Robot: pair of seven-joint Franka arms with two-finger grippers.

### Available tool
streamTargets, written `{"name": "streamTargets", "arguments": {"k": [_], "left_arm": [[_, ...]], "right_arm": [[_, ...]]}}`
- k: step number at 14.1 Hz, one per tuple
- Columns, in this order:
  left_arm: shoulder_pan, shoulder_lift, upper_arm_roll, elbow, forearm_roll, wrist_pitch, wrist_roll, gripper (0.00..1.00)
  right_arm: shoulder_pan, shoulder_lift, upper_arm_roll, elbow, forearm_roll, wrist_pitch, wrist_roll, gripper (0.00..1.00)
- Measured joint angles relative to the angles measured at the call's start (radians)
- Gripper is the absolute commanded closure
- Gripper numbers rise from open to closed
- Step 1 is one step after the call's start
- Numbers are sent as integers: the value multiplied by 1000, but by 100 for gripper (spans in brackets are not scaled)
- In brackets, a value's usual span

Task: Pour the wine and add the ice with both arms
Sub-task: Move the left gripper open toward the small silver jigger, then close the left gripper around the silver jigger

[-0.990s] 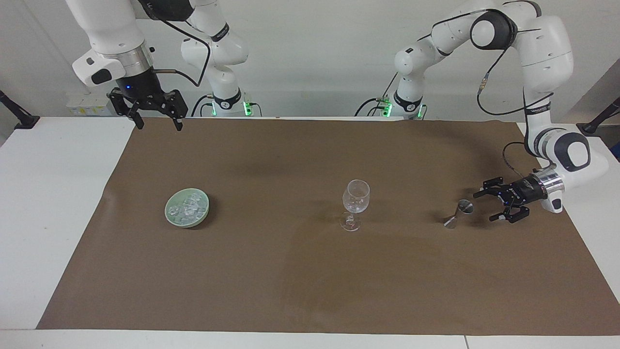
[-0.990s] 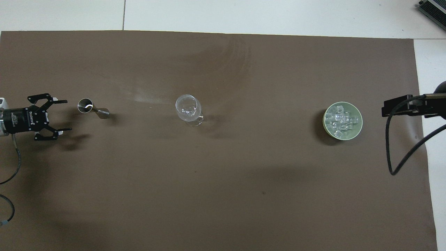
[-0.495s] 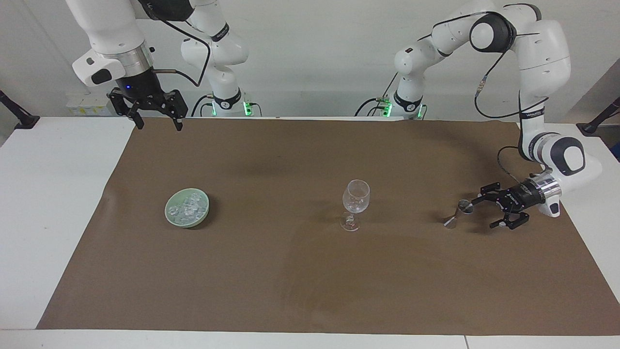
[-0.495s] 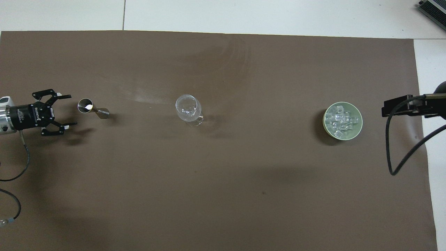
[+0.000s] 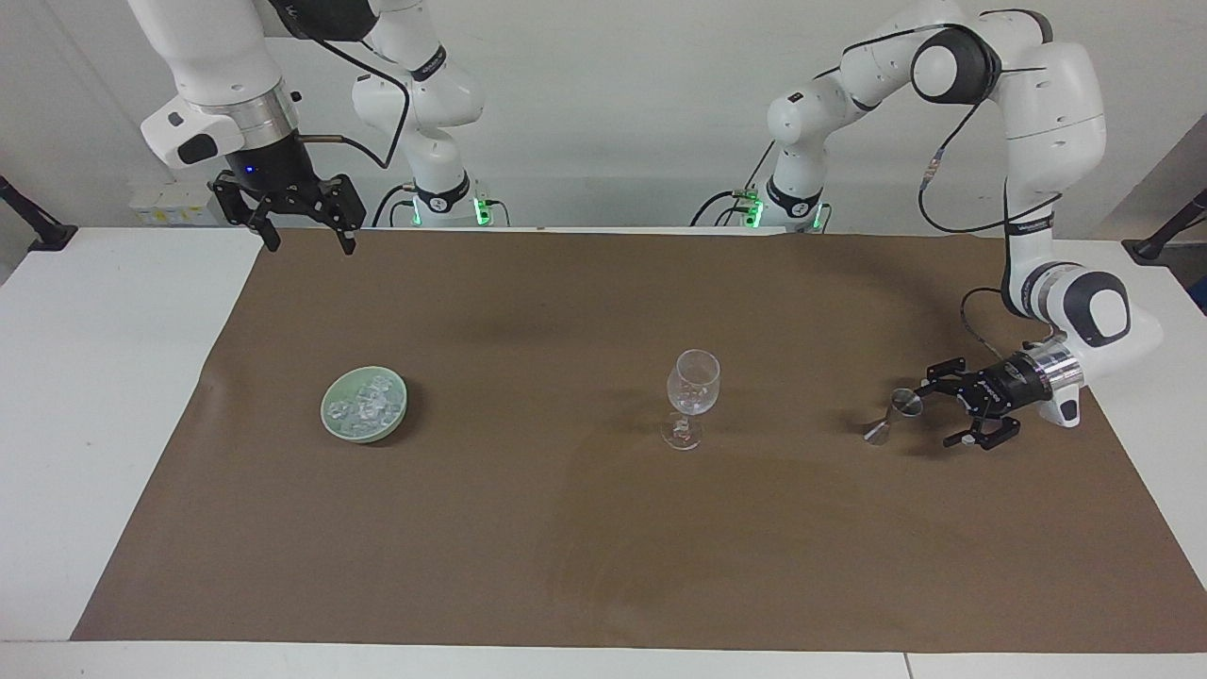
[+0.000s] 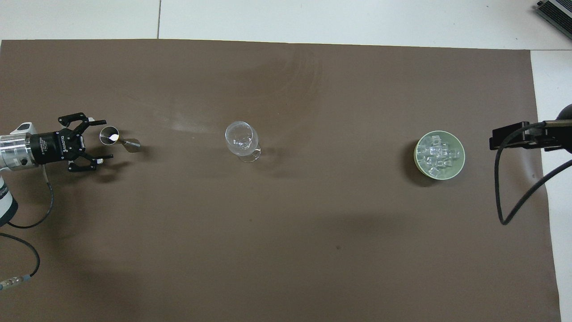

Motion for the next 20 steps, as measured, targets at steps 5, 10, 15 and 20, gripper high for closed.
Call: {"name": "streamTargets", "arguments": {"k": [5,10,15,20], "left_arm": [[-9,15,-2,-4,-4,-9,-1,0],[-24,27,-4,-4,-15,-28,-1,0],[-39,27,-4,-4,-20,-28,60,0],[-45,27,-3,-4,-20,-28,76,0]], "right_arm": [[0,0,0,0,0,0,0,0],[0,0,0,0,0,0,0,0],[0,0,0,0,0,0,0,0],[0,0,0,0,0,0,0,0]]}}
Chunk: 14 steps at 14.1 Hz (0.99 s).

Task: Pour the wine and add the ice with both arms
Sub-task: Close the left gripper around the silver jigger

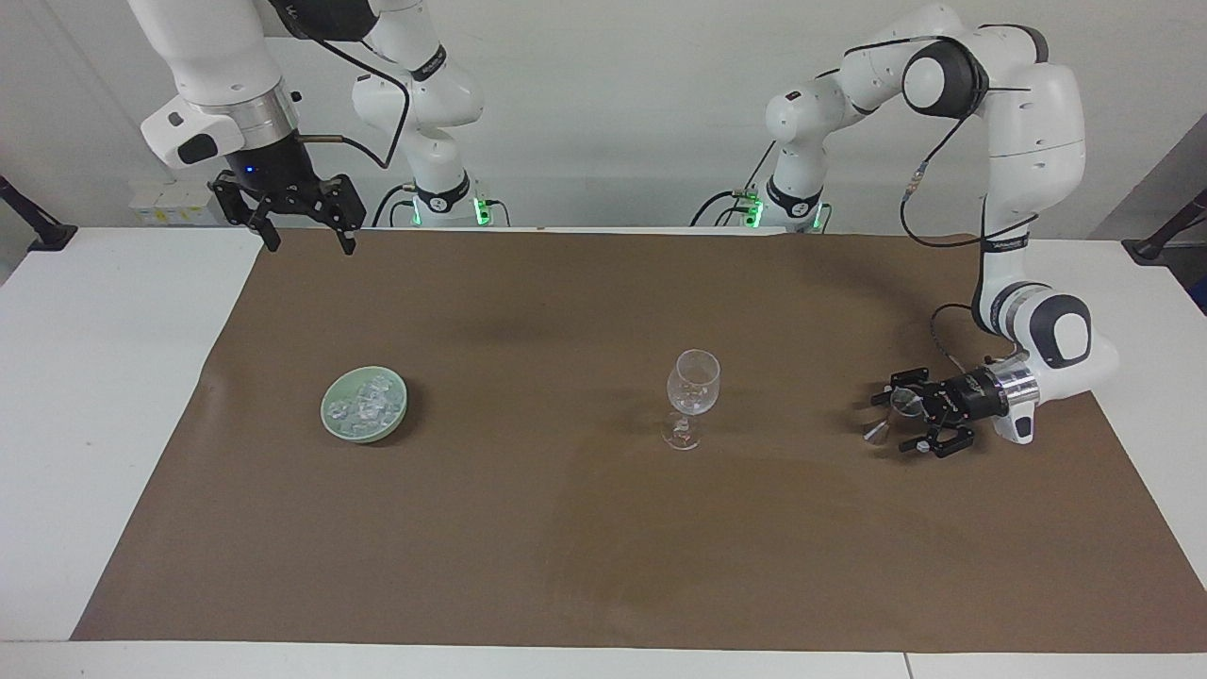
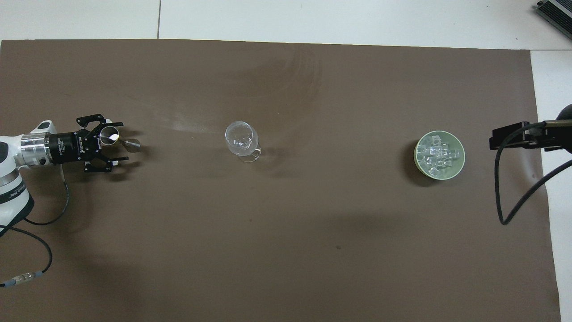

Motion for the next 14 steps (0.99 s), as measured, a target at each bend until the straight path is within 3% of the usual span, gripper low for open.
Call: {"name": "streamTargets", "arguments": {"k": [2,6,10,14], "left_arm": [[0,1,1,0,0,0,0,8],[0,1,4,0,0,0,0,11],[0,1,4,0,-1,0,1,21],[0,1,4,0,-1,0,1,19]], "right_arm": [[0,0,0,0,0,0,0,0],[0,0,0,0,0,0,0,0],[0,0,0,0,0,0,0,0],[0,0,0,0,0,0,0,0]]}}
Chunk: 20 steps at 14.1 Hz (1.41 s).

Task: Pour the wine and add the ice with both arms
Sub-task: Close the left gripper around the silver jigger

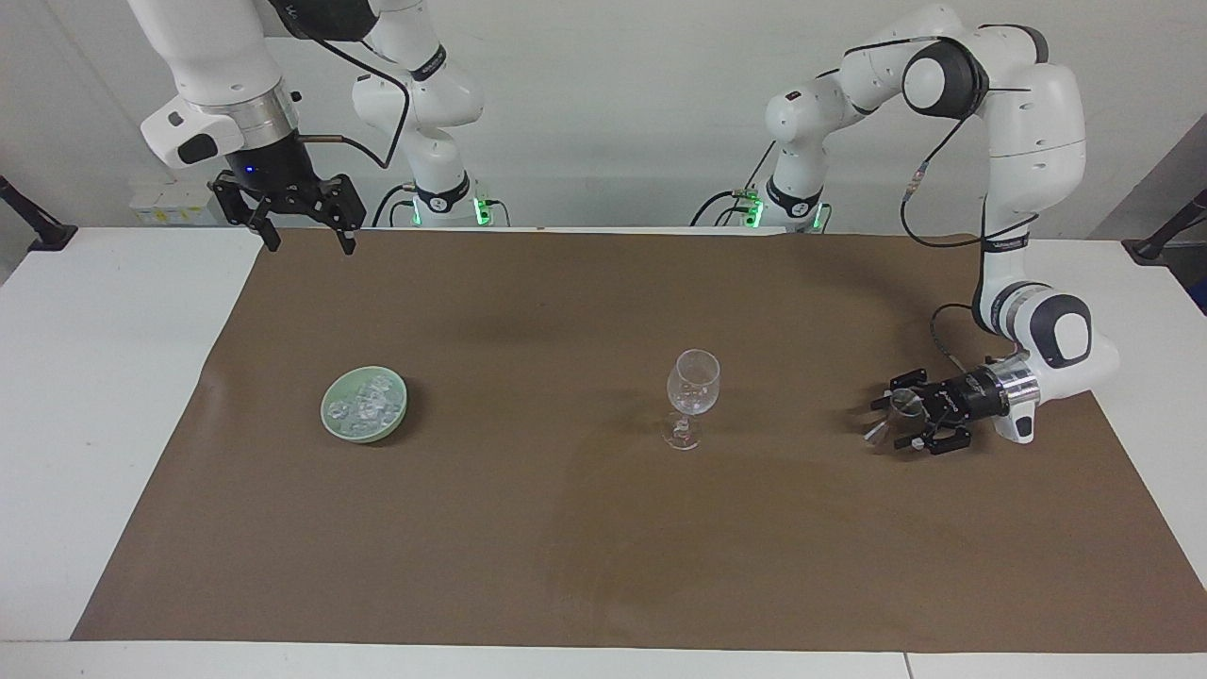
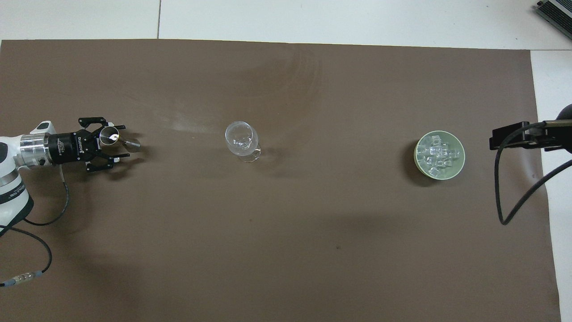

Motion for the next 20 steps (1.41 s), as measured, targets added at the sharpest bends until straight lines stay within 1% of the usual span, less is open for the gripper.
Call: {"name": "streamTargets", "arguments": {"k": [8,11,17,19,20], "left_arm": [[0,7,1,-1,0,0,-21,18],[0,8,1,-2,-1,0,-36,20],[2,8,7,-3,-3,-16,-48,20],[2,8,7,-3,-4,-25,-49,23],[2,8,7,-3,-5,-32,-49,27]], "right_arm": [[0,0,0,0,0,0,0,0],[0,0,0,0,0,0,0,0],[0,0,0,0,0,0,0,0],[0,0,0,0,0,0,0,0],[0,0,0,0,0,0,0,0]]}}
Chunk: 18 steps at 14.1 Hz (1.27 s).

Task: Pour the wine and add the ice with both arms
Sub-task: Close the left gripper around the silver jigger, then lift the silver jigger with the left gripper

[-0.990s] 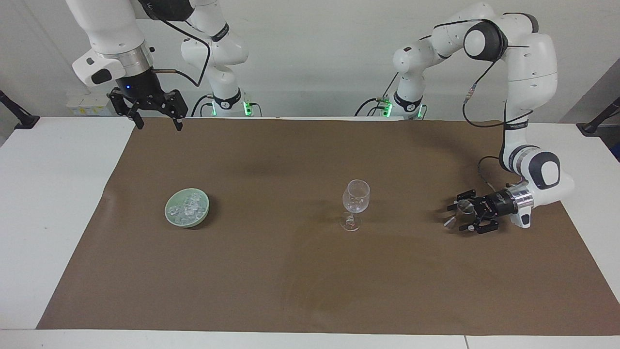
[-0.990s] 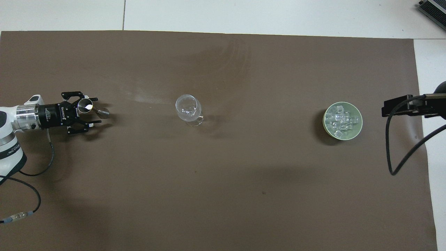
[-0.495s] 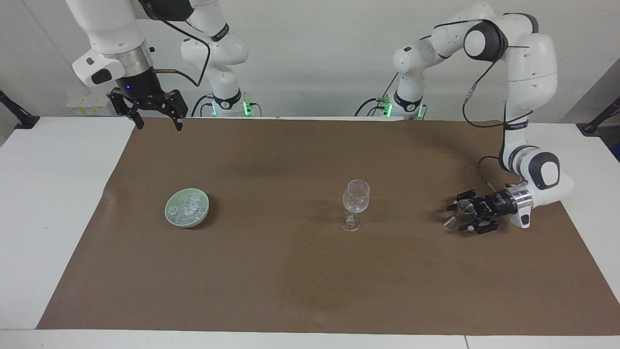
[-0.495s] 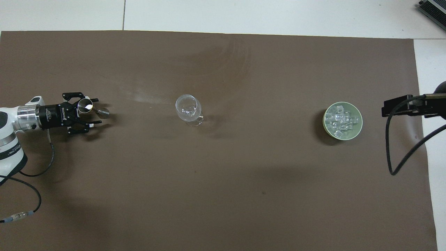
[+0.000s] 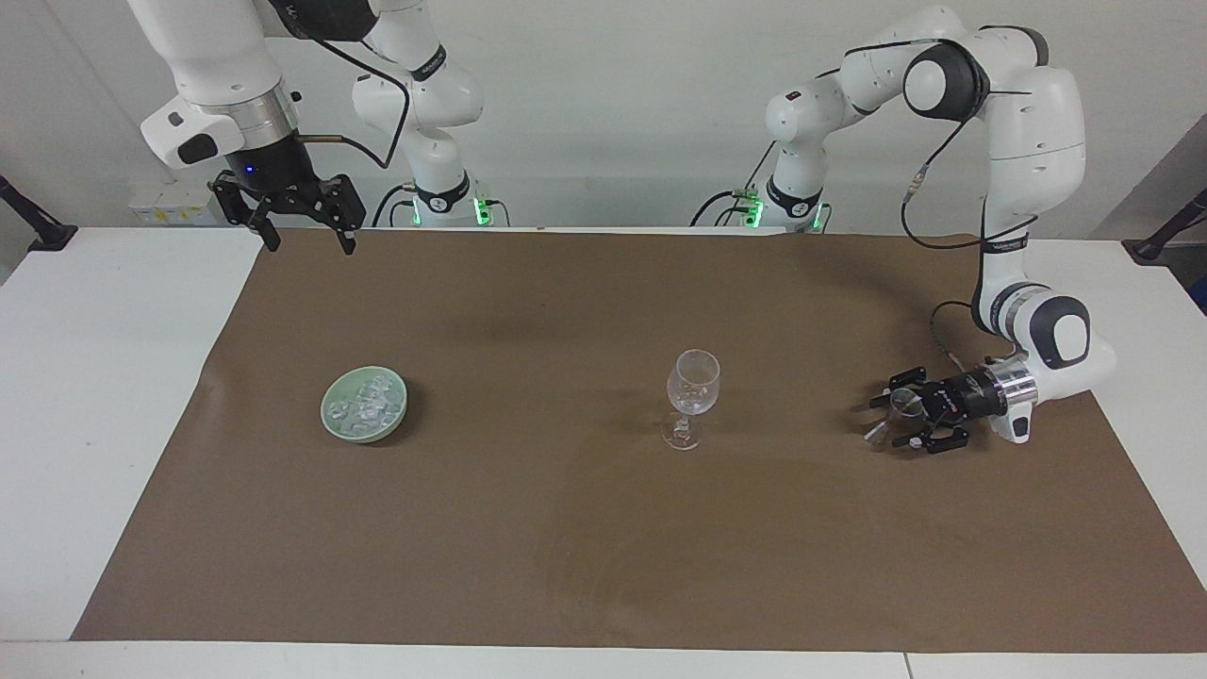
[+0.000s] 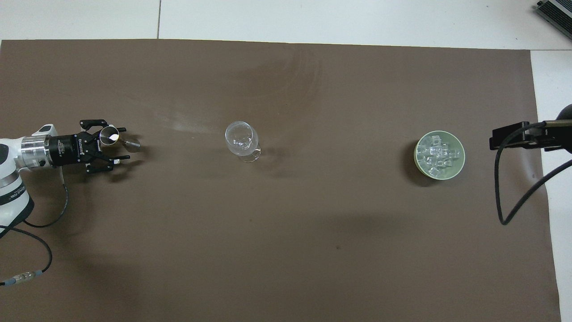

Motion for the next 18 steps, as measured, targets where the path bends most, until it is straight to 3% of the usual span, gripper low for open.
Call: {"name": "streamTargets", "arguments": {"k": [3,8,12,14,18], "left_arm": [[0,0,1,0,-2,-8,0,42],[4,0,3,0,-2,-17,0,54],[6,0,3,0,-6,-18,0,80],[8,-1,2,0,-8,-26,0,100],[10,-1,2,0,-9,-29,0,100]], "right_arm": [[0,0,0,0,0,0,0,0],[0,0,0,0,0,0,0,0],[0,0,0,0,0,0,0,0],[0,0,0,0,0,0,0,0],[0,0,0,0,0,0,0,0]]}}
